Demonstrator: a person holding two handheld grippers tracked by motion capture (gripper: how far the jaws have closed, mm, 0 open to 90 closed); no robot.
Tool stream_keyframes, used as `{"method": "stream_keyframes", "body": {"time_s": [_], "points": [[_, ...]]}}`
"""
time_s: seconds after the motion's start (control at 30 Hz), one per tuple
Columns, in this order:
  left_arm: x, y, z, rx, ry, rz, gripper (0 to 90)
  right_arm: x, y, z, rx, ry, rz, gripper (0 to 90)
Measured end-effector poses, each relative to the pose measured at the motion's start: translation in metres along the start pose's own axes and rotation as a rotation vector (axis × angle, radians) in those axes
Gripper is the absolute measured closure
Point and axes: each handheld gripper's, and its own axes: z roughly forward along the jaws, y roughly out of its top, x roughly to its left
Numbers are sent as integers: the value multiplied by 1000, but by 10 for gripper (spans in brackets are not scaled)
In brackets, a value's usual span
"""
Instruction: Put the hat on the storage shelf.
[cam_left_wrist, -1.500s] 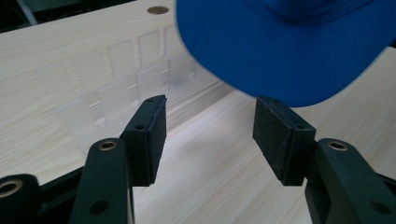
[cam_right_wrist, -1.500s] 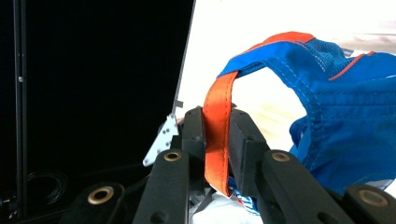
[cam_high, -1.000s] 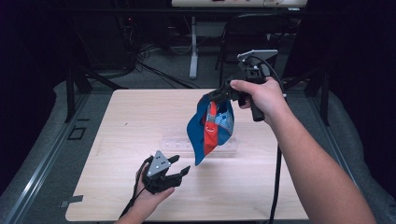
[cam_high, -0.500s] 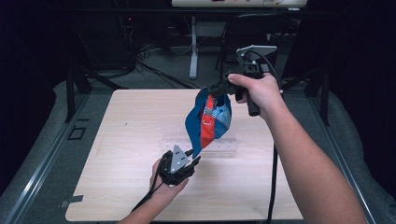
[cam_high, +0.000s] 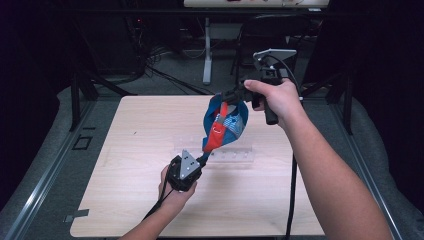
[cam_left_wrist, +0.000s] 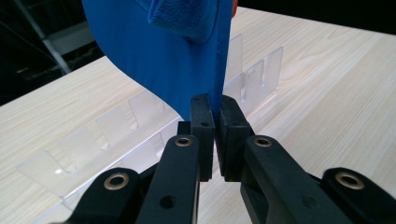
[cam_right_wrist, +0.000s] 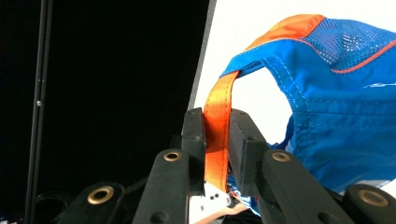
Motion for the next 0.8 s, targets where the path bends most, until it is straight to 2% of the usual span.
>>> {"method": "stream_keyframes", "body": {"time_s": [0.1,0.23,0.47,0.67,0.8], "points": [[5,-2,2,-8,-30,-17,871,-1,0,2,6,-2,4,779],[9,-4,6,-5,-45,-28,871,-5,1,7,3,-4,12,779],[14,-8,15,3,-73,-75,871,-15,1,15,23,-14,21,779],[16,-12,20,17,-78,-80,872,-23,1,23,46,-29,27,779],[16,-14,21,24,-83,-84,874,-26,0,28,45,-21,29,779]]}}
